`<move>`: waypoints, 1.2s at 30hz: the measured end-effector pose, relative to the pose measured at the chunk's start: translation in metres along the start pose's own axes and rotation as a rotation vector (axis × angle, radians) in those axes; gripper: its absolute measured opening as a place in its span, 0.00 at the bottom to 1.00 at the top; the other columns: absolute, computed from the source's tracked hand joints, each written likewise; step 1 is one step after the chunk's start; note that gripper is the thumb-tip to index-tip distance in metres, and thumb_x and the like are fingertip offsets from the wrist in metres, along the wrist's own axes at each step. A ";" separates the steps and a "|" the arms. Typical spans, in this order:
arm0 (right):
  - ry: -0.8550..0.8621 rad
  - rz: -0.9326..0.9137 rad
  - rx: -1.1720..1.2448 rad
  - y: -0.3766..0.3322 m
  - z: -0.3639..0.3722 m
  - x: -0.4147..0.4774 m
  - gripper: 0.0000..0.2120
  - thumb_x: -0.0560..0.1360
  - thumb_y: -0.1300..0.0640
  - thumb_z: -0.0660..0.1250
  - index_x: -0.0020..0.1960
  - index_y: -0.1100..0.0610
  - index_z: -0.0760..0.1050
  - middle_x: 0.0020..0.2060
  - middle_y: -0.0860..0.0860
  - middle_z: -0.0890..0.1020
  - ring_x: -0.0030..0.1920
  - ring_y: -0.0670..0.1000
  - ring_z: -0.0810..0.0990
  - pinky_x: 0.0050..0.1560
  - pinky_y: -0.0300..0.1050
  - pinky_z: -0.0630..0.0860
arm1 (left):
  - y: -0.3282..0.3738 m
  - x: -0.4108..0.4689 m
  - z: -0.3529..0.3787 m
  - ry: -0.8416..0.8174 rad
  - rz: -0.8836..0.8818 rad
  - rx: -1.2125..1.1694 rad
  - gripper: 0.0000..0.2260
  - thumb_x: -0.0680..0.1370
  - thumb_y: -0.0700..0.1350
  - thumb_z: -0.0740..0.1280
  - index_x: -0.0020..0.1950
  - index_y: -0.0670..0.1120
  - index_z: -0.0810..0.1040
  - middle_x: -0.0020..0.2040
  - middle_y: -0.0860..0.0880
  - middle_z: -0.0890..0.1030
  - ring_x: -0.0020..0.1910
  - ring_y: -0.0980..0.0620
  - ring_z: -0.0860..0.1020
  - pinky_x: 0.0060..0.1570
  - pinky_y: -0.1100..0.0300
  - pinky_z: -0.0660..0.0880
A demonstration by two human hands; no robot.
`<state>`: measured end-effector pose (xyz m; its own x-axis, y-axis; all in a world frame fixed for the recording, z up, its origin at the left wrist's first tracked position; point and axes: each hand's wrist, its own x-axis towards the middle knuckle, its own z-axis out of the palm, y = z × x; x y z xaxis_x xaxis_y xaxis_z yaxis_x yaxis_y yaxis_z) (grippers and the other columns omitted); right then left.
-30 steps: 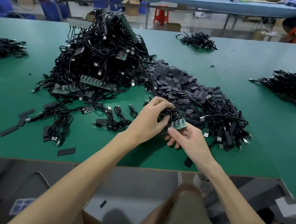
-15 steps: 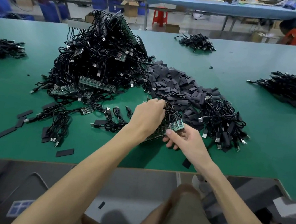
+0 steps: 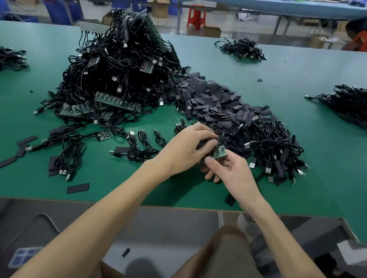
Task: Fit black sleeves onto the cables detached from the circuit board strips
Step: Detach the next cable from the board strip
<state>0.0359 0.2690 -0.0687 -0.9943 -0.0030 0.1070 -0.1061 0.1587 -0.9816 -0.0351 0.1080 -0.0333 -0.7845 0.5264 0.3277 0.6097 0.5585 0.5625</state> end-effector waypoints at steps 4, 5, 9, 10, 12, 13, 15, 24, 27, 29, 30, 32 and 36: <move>0.018 -0.003 0.020 0.000 -0.002 0.001 0.13 0.77 0.55 0.74 0.57 0.61 0.78 0.43 0.58 0.86 0.38 0.52 0.85 0.38 0.44 0.78 | -0.007 -0.013 -0.004 -0.075 0.023 -0.071 0.19 0.83 0.57 0.62 0.68 0.48 0.79 0.67 0.51 0.77 0.67 0.54 0.74 0.69 0.54 0.70; 0.004 -0.008 0.027 0.000 -0.002 0.000 0.14 0.77 0.54 0.74 0.58 0.61 0.78 0.43 0.57 0.86 0.38 0.53 0.85 0.37 0.43 0.78 | -0.008 -0.016 -0.005 -0.104 0.023 -0.071 0.22 0.82 0.60 0.61 0.70 0.48 0.78 0.69 0.51 0.76 0.69 0.54 0.73 0.70 0.54 0.69; -0.072 -0.023 0.010 -0.003 -0.003 -0.002 0.15 0.76 0.50 0.71 0.58 0.58 0.79 0.46 0.55 0.87 0.40 0.53 0.86 0.38 0.40 0.77 | -0.014 -0.024 -0.011 -0.157 -0.005 -0.048 0.32 0.77 0.68 0.58 0.73 0.49 0.74 0.72 0.53 0.74 0.71 0.55 0.71 0.71 0.52 0.69; -0.089 -0.026 -0.009 -0.003 -0.003 -0.002 0.12 0.77 0.51 0.71 0.56 0.56 0.80 0.47 0.54 0.87 0.41 0.53 0.86 0.38 0.40 0.77 | -0.014 -0.025 -0.013 -0.157 -0.006 -0.030 0.33 0.76 0.69 0.58 0.73 0.49 0.74 0.72 0.53 0.73 0.71 0.55 0.71 0.71 0.52 0.70; -0.126 -0.037 -0.043 -0.003 -0.004 -0.003 0.06 0.79 0.55 0.71 0.55 0.53 0.81 0.47 0.52 0.87 0.43 0.52 0.87 0.40 0.39 0.78 | -0.015 -0.028 -0.016 -0.148 -0.008 0.001 0.34 0.75 0.70 0.59 0.74 0.51 0.74 0.72 0.54 0.73 0.70 0.55 0.72 0.70 0.52 0.70; -0.140 -0.044 -0.048 -0.003 -0.004 -0.003 0.05 0.79 0.56 0.71 0.55 0.53 0.82 0.47 0.51 0.87 0.43 0.52 0.87 0.41 0.39 0.78 | -0.015 -0.030 -0.018 -0.144 -0.010 0.018 0.34 0.75 0.71 0.60 0.74 0.51 0.73 0.71 0.54 0.74 0.70 0.55 0.72 0.70 0.52 0.71; -0.156 -0.056 -0.037 -0.002 -0.004 -0.004 0.04 0.79 0.59 0.71 0.53 0.55 0.82 0.44 0.51 0.87 0.43 0.50 0.86 0.44 0.37 0.77 | -0.013 -0.033 -0.020 -0.149 -0.002 0.089 0.34 0.75 0.72 0.59 0.74 0.52 0.72 0.71 0.54 0.74 0.69 0.53 0.73 0.68 0.52 0.72; 0.100 -0.058 0.040 -0.005 -0.004 -0.005 0.11 0.78 0.62 0.72 0.58 0.59 0.74 0.49 0.57 0.81 0.41 0.54 0.84 0.39 0.46 0.79 | 0.002 -0.037 -0.019 -0.065 0.084 0.388 0.17 0.86 0.53 0.54 0.58 0.46 0.79 0.52 0.50 0.83 0.51 0.47 0.80 0.48 0.50 0.77; 0.070 -0.092 -0.012 -0.005 -0.005 -0.005 0.14 0.78 0.61 0.73 0.61 0.52 0.76 0.54 0.53 0.79 0.44 0.51 0.82 0.40 0.43 0.80 | -0.001 -0.037 -0.019 -0.131 0.025 0.339 0.14 0.85 0.54 0.57 0.55 0.48 0.78 0.49 0.51 0.82 0.50 0.49 0.78 0.48 0.51 0.75; 0.021 -0.082 -0.096 -0.004 -0.004 -0.004 0.11 0.78 0.61 0.73 0.59 0.52 0.80 0.53 0.51 0.82 0.48 0.53 0.83 0.42 0.46 0.81 | -0.002 -0.037 -0.015 -0.143 0.007 0.340 0.12 0.85 0.53 0.59 0.55 0.49 0.79 0.48 0.51 0.82 0.48 0.49 0.78 0.47 0.51 0.76; 0.015 -0.076 -0.146 -0.002 -0.003 -0.004 0.09 0.77 0.62 0.73 0.56 0.53 0.81 0.50 0.51 0.83 0.49 0.53 0.83 0.44 0.49 0.82 | -0.002 -0.037 -0.014 -0.139 0.004 0.351 0.11 0.85 0.53 0.60 0.55 0.49 0.79 0.47 0.51 0.82 0.48 0.49 0.78 0.46 0.51 0.75; 0.026 -0.067 -0.201 0.000 -0.002 -0.003 0.06 0.77 0.63 0.73 0.52 0.54 0.82 0.45 0.50 0.84 0.46 0.51 0.81 0.46 0.52 0.81 | -0.001 -0.038 -0.010 -0.110 0.004 0.380 0.11 0.85 0.52 0.60 0.55 0.49 0.79 0.46 0.50 0.82 0.46 0.48 0.78 0.43 0.53 0.72; 0.044 -0.088 -0.252 0.002 -0.001 -0.003 0.06 0.77 0.62 0.72 0.48 0.52 0.81 0.40 0.46 0.83 0.37 0.43 0.78 0.39 0.35 0.75 | 0.006 -0.041 -0.003 -0.079 0.025 0.417 0.11 0.85 0.53 0.59 0.52 0.50 0.78 0.47 0.53 0.82 0.48 0.50 0.78 0.50 0.54 0.69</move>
<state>0.0390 0.2704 -0.0704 -0.9793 0.0143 0.2020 -0.1795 0.4001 -0.8987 0.0001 0.0873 -0.0410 -0.7678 0.5817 0.2687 0.6347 0.7479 0.1946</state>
